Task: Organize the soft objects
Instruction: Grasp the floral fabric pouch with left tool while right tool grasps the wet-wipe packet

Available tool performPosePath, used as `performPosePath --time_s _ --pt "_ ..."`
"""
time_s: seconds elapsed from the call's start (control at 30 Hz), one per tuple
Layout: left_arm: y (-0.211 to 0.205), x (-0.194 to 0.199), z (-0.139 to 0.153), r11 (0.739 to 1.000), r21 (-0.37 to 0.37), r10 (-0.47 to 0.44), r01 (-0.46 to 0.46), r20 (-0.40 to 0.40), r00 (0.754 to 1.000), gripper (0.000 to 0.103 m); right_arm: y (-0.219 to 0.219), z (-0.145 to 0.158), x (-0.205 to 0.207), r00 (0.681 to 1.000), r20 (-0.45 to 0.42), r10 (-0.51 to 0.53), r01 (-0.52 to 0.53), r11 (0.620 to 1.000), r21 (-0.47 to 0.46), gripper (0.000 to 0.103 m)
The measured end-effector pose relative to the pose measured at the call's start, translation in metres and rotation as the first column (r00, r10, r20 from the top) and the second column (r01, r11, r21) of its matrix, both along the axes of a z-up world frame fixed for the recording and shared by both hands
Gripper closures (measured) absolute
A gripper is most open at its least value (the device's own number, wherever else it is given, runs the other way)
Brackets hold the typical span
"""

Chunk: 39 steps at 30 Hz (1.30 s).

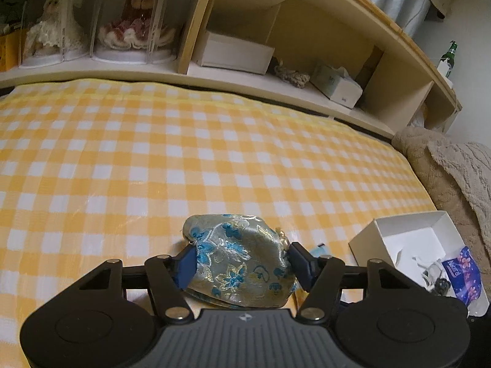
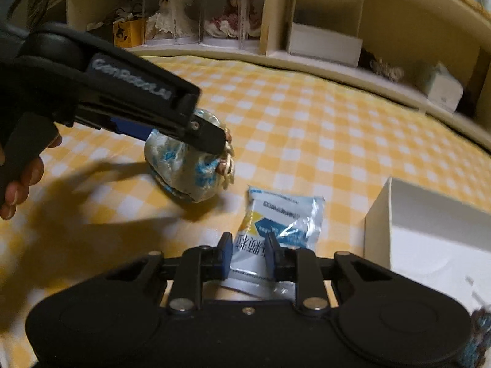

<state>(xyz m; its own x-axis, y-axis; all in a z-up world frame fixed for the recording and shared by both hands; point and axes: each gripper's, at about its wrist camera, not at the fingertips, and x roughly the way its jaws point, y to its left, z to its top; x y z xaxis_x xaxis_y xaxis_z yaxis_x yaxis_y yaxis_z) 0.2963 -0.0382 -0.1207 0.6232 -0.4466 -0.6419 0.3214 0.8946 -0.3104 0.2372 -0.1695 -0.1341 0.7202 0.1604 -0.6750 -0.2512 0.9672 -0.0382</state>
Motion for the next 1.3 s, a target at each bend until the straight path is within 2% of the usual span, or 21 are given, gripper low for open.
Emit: performPosePath --time_s 0.2,0.37,0.53,0.63,0.7,0.77,0.8,0.93,1.03,1.17,1.3 --pt "0.003 -0.014 0.002 1.000 -0.006 0.016 -0.016 -0.061 0.998 0.039 -0.002 -0.002 -0.021 0.997 -0.063 0.052 -0.051 0.998 0.026 0.079" --pt "0.008 -0.036 0.004 1.000 -0.008 0.029 -0.030 -0.114 0.993 0.039 0.001 -0.001 -0.052 0.982 -0.117 0.150 -0.149 0.989 0.022 0.079" --pt "0.020 -0.065 0.005 0.999 0.043 0.033 -0.027 -0.145 0.989 0.039 0.003 0.004 -0.082 0.951 -0.188 0.246 -0.242 0.969 0.043 0.079" --pt "0.030 -0.081 0.004 0.996 0.086 0.036 -0.022 -0.169 0.985 0.039 0.000 0.010 -0.092 0.941 -0.215 0.260 -0.248 0.965 0.082 0.079" --pt "0.037 -0.091 0.004 0.995 0.097 0.038 -0.019 -0.194 0.980 0.039 -0.002 0.016 -0.097 0.949 -0.204 0.241 -0.223 0.969 0.107 0.073" --pt "0.038 -0.099 0.005 0.995 0.100 0.032 -0.011 -0.212 0.977 0.037 -0.001 0.020 -0.099 0.957 -0.180 0.227 -0.213 0.972 0.097 0.041" --pt "0.037 -0.103 0.005 0.995 0.104 0.031 -0.008 -0.215 0.976 0.036 0.000 0.020 -0.100 0.962 -0.163 0.220 -0.208 0.974 0.084 0.037" --pt "0.028 -0.111 0.000 0.990 0.138 0.017 0.014 -0.216 0.976 0.026 0.002 0.017 -0.091 0.965 -0.156 0.212 -0.202 0.976 0.077 0.031" --pt "0.022 -0.109 -0.004 0.986 0.167 0.010 0.027 -0.213 0.977 0.022 0.002 0.012 -0.083 0.967 -0.167 0.193 -0.188 0.981 0.045 0.031" --pt "0.019 -0.107 -0.009 0.983 0.182 0.002 0.039 -0.220 0.975 0.022 -0.002 0.005 -0.075 0.964 -0.194 0.185 -0.179 0.983 0.049 0.033" --pt "0.015 -0.105 -0.012 0.981 0.187 -0.008 0.050 -0.219 0.976 0.029 0.005 -0.002 -0.077 0.955 -0.218 0.204 -0.204 0.979 0.020 0.035"
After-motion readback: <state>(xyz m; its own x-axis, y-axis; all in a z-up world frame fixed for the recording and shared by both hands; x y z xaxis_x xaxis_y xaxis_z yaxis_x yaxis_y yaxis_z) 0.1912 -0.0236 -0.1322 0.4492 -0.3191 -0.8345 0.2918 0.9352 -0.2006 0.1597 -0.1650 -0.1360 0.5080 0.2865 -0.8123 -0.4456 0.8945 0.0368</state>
